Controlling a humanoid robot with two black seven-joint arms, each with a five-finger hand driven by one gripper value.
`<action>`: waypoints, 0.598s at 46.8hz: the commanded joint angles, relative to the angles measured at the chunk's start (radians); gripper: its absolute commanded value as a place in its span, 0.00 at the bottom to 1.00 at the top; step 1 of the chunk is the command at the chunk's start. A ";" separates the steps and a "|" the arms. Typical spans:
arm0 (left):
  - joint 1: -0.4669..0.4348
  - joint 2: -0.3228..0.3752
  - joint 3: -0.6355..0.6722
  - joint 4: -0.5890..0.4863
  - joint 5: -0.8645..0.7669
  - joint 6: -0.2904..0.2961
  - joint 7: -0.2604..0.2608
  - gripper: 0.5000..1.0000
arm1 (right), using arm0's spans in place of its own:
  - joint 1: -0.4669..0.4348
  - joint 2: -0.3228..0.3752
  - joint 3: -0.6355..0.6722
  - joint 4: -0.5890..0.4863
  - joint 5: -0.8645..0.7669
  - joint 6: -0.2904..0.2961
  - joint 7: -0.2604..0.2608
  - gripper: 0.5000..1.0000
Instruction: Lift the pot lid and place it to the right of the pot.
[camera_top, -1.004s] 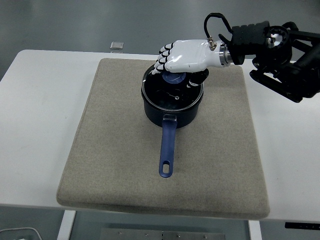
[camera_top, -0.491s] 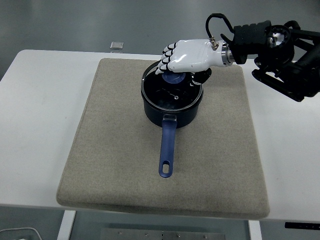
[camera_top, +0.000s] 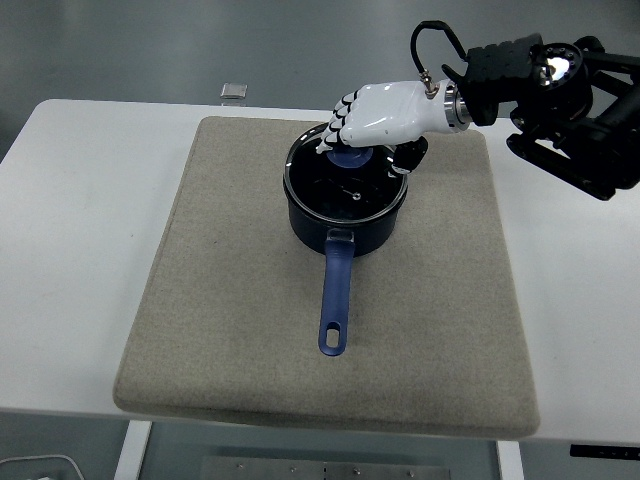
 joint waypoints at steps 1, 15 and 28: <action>-0.001 0.000 0.000 0.000 0.002 0.000 0.000 1.00 | 0.012 -0.004 0.005 0.018 0.009 0.037 0.000 0.80; -0.001 0.000 0.000 0.000 0.000 0.000 0.000 1.00 | 0.072 -0.007 0.007 0.077 0.023 0.171 0.000 0.80; 0.000 0.000 0.000 0.000 0.000 0.000 0.000 1.00 | 0.081 -0.002 0.001 0.078 0.023 0.185 0.000 0.80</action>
